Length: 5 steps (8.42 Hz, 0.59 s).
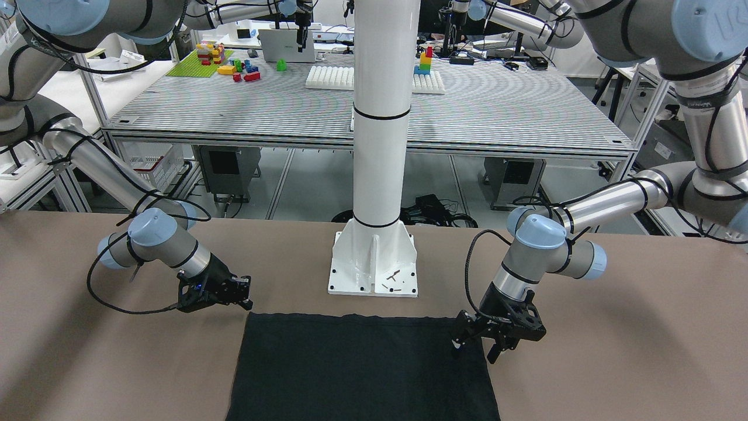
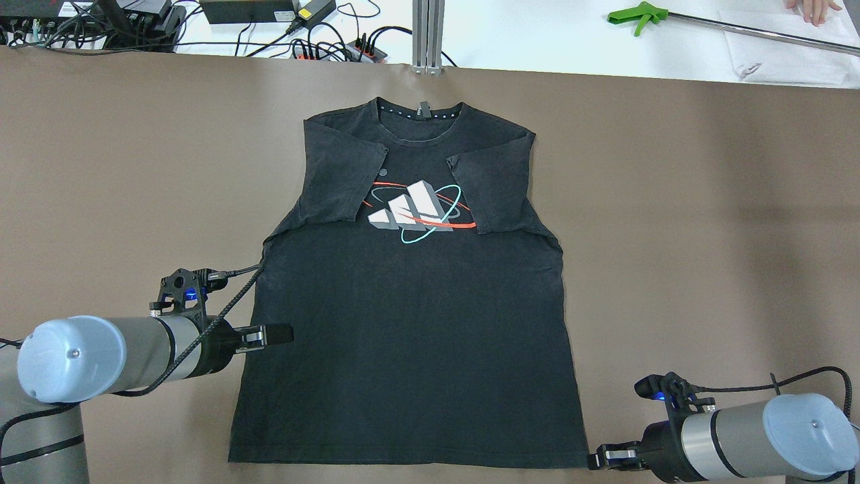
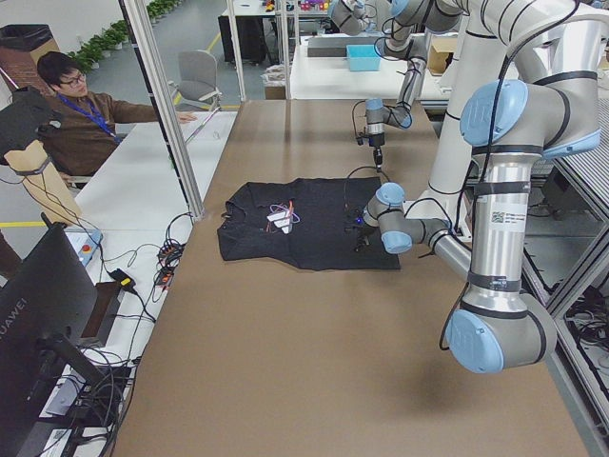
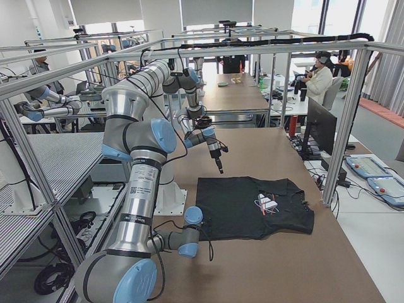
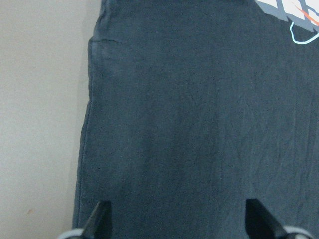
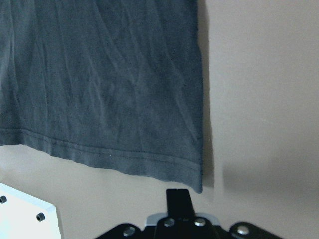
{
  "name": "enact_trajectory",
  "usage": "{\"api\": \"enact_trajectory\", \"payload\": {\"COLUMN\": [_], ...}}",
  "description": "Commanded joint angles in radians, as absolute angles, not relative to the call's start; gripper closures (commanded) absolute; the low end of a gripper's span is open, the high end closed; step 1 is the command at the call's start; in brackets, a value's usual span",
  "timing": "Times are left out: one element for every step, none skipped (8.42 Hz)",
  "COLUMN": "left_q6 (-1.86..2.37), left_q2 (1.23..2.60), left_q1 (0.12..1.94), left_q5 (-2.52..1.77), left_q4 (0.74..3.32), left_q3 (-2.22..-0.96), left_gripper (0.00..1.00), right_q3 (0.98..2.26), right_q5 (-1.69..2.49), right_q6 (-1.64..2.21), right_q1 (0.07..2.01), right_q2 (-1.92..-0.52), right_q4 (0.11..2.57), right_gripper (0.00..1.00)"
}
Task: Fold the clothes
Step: 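Move both grippers down to the hem corners nearest the robot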
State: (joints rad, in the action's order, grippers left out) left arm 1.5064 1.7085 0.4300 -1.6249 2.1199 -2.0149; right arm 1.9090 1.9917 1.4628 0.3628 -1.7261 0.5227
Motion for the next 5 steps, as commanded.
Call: {"api": "enact_trajectory", "payload": {"left_q6": [1.506, 1.506, 1.505, 1.505, 1.506], "left_q2": [1.709, 1.709, 1.709, 1.712, 1.715], "left_q1": [0.43, 0.43, 0.428, 0.428, 0.428], "left_q5": [-1.624, -1.624, -1.624, -1.624, -1.624], "left_q4": [2.12, 2.12, 2.12, 2.12, 2.12], "left_q3": [-2.011, -2.01, -2.01, -2.01, -2.003], "left_gripper": [0.06, 0.06, 0.06, 0.06, 0.06], "right_q3": [1.907, 1.907, 1.908, 1.907, 1.907], "right_q5": [1.99, 1.988, 1.988, 1.988, 1.988], "right_q6": [1.462, 1.46, 1.46, 1.46, 1.46], "right_q1": [0.357, 0.36, 0.362, 0.361, 0.36], "right_q2": [-1.707, -1.704, -1.706, -1.704, -1.695], "right_q4": [0.59, 0.609, 0.611, 0.611, 0.623], "right_gripper": [0.37, 0.26, 0.23, 0.23, 0.24]}}
